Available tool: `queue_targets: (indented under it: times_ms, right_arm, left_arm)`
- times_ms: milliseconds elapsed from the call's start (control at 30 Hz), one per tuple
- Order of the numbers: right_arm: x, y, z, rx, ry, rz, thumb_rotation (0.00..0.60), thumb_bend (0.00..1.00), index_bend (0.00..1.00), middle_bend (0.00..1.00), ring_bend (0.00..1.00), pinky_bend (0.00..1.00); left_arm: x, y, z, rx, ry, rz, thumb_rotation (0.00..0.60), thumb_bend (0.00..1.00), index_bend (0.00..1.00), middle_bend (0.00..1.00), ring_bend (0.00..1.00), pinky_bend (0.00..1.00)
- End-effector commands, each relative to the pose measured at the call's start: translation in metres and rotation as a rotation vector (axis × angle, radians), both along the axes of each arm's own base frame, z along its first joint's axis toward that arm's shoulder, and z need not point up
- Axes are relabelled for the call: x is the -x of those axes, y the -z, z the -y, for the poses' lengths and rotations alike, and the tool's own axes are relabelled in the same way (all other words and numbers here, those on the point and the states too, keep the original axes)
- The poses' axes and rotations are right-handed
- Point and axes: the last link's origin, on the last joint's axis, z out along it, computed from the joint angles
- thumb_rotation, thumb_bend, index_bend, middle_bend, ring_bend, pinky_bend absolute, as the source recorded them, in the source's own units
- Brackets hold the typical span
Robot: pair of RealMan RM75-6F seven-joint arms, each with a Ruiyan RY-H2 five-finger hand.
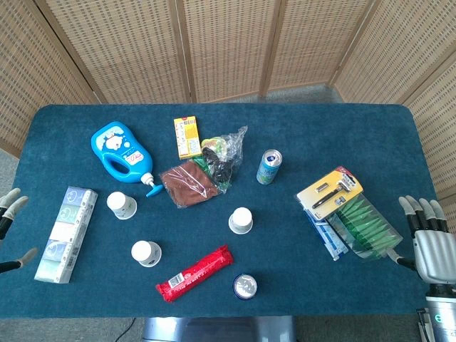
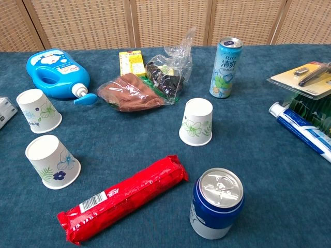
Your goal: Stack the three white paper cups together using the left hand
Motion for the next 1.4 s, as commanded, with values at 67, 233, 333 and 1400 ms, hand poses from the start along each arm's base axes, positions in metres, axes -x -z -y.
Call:
queue_targets:
  times_ms: [67, 233, 333, 1400]
  right_arm:
    - [0.0, 0.0, 0.0, -0.003, 0.001, -0.001, 0.6, 0.09, 0.06, 0.0, 0.0, 0.0]
    - [0.0, 0.0, 0.0, 0.001, 0.002, 0.003, 0.6, 0.09, 0.06, 0.0, 0.0, 0.0]
    - [0.001, 0.0, 0.001, 0.004, 0.004, 0.003, 0.6, 0.09, 0.06, 0.0, 0.0, 0.0]
    - [0.006, 0.0, 0.003, -0.003, 0.019, 0.017, 0.6, 0.09, 0.06, 0.0, 0.0, 0.0]
  left_arm:
    - [0.001, 0.0, -0.001, -0.001, -0.003, -0.008, 0.6, 0.27, 0.0, 0.0, 0.0, 0.0]
    - [0.004, 0.003, -0.006, 0.009, -0.021, -0.017, 0.6, 0.27, 0.0, 0.0, 0.0, 0.0]
    - [0.005, 0.009, -0.019, 0.025, -0.039, -0.023, 0.6, 0.27, 0.0, 0.0, 0.0, 0.0]
    - [-0.072, 0.164, -0.141, 0.363, -0.202, -0.167, 0.6, 0.27, 0.0, 0.0, 0.0, 0.0]
